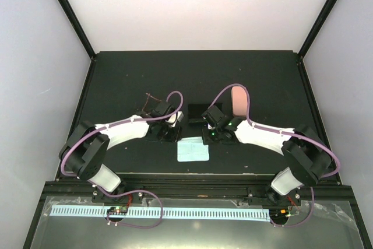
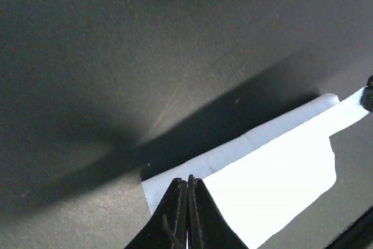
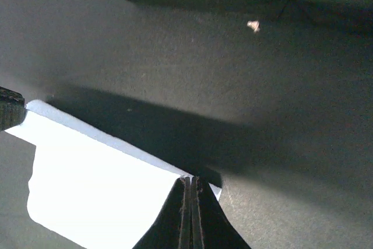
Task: Organize the sunglasses
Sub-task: Fold the glasses cleaning cloth at the center of the board.
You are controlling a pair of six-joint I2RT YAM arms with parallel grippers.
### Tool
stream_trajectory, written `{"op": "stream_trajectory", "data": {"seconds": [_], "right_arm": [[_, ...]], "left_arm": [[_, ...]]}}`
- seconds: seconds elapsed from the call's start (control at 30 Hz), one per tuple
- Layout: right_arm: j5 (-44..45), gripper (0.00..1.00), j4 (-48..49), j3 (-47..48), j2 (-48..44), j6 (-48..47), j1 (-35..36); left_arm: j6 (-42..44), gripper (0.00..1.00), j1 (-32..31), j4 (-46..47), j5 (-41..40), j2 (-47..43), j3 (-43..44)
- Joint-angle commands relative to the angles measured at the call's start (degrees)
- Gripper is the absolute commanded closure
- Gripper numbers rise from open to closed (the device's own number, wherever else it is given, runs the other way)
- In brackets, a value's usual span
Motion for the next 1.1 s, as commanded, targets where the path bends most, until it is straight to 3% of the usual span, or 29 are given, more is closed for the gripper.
{"op": "stream_trajectory", "data": {"seconds": [0.0, 0.53, 1.07], "right_arm": [[-3.38, 0.99, 0.95, -1.59, -1.53, -0.92, -0.11], [-3.55, 0.99, -0.54, -4.10, -4.09, -0.20, -0.09], [-6.76, 0.99, 0.13, -5.35, -1.67, -0.83, 0.38]], "left_arm": [[0.95, 0.99, -0.63, 0.18, 2.06, -1.96, -1.65], [-0.08, 0.98, -2.43, -0.36, 3.67, -4.68, -3.90], [-1.12, 0.98, -3.31, 0.44, 3.69, -1.78, -5.30]]}}
